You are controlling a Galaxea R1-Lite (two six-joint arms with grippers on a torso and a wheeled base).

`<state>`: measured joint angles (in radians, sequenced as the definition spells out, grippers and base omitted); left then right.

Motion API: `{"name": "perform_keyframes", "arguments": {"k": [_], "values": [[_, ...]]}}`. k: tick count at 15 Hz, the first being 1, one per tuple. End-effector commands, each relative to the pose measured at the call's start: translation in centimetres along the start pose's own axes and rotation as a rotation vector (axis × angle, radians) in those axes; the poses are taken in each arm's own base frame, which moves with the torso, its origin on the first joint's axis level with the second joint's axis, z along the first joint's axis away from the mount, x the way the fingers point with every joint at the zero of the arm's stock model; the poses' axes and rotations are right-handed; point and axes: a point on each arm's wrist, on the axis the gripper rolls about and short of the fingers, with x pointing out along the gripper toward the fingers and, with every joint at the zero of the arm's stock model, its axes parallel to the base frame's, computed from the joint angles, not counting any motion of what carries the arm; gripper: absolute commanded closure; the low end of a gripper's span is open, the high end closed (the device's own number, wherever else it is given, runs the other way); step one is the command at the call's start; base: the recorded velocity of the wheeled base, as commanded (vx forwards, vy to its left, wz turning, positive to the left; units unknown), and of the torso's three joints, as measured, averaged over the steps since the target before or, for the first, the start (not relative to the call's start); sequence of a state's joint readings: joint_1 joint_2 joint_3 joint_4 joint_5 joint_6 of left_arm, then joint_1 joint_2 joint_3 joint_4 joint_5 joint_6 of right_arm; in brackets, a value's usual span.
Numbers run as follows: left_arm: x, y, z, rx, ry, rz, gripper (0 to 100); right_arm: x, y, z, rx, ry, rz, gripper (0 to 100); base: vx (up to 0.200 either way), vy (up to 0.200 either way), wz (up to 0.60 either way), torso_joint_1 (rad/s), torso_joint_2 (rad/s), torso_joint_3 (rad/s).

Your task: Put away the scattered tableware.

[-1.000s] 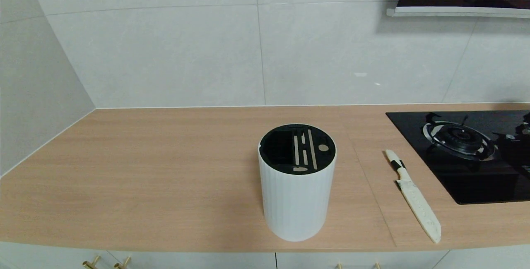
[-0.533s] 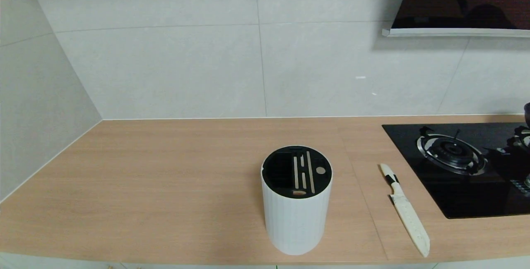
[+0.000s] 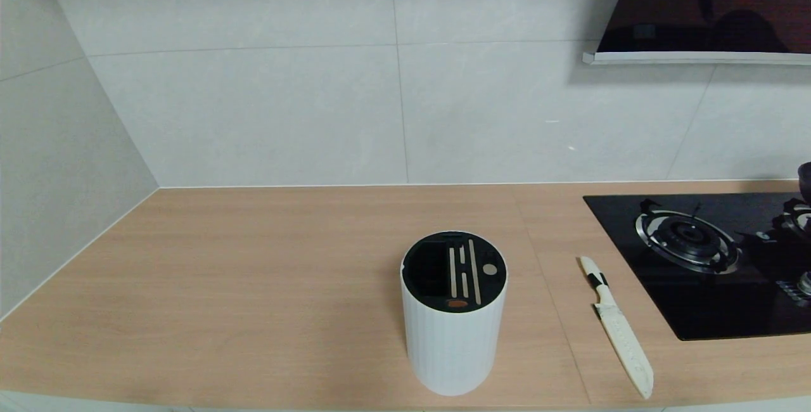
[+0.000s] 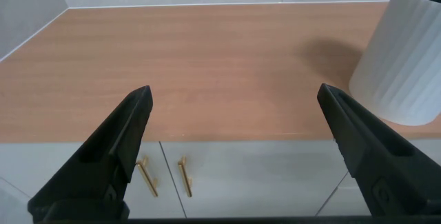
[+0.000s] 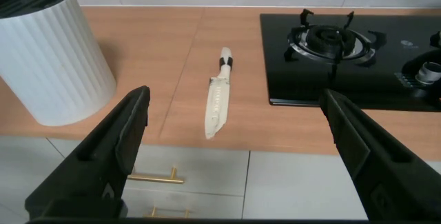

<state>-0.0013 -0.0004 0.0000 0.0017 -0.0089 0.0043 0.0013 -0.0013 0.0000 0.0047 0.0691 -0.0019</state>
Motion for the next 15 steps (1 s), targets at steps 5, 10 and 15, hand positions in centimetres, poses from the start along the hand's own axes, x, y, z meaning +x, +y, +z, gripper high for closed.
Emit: {"name": "perform_keyframes", "arguments": {"k": [5,10,15], "values": [[0.0,0.0,0.0,0.0,0.0,-0.001,0,0.0,0.0,0.0,-0.015,0.001,0.005,0,0.0,0.0,0.0,0.0,0.0,0.0],[0.0,0.0,0.0,0.0,0.0,-0.001,0,-0.7,0.1,2.6,-0.054,-0.086,0.042,0,0.0,0.0,0.0,0.0,0.0,0.0],[0.0,0.0,0.0,0.0,0.0,-0.001,0,4.0,0.1,7.5,-0.022,0.2,0.182,0,0.0,0.0,0.0,0.0,0.0,0.0]]}}
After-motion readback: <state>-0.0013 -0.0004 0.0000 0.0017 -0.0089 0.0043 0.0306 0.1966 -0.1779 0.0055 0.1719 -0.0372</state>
